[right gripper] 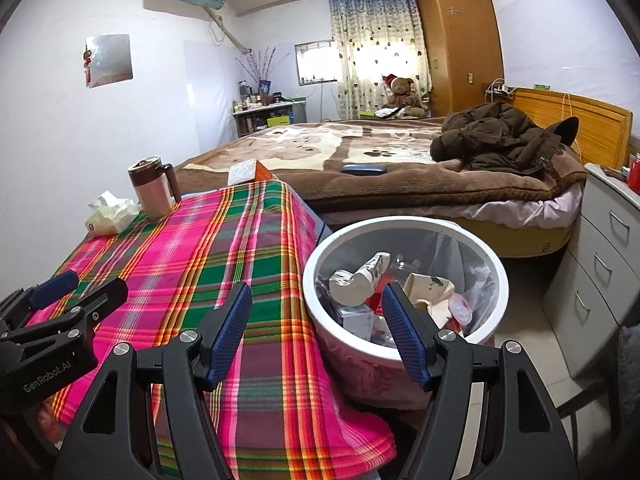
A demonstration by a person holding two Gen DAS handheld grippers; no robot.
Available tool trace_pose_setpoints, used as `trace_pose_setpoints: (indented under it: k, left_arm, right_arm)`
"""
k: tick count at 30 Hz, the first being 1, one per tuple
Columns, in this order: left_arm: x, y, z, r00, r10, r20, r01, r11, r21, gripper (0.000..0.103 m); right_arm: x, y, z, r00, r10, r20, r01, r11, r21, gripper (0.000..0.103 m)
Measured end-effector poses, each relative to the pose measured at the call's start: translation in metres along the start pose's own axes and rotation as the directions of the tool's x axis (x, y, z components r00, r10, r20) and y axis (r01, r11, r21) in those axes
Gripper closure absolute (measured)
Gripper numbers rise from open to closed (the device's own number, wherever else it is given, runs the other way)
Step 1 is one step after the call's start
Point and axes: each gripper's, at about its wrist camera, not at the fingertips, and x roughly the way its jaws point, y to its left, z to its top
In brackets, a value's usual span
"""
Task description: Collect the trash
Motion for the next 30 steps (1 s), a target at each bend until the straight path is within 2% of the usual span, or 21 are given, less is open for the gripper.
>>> trace_pose_setpoints:
  k: [30]
  left_arm:
    - [-0.0003,-0.0047,0.0006,1.0,-0.019,-0.017,0.019,1.0,0.002,0.021]
  right_arm:
    - [-0.0044,0.001,-0.0021,0.999,-0.032,0.001,0.032,0.999,0.015,0.034]
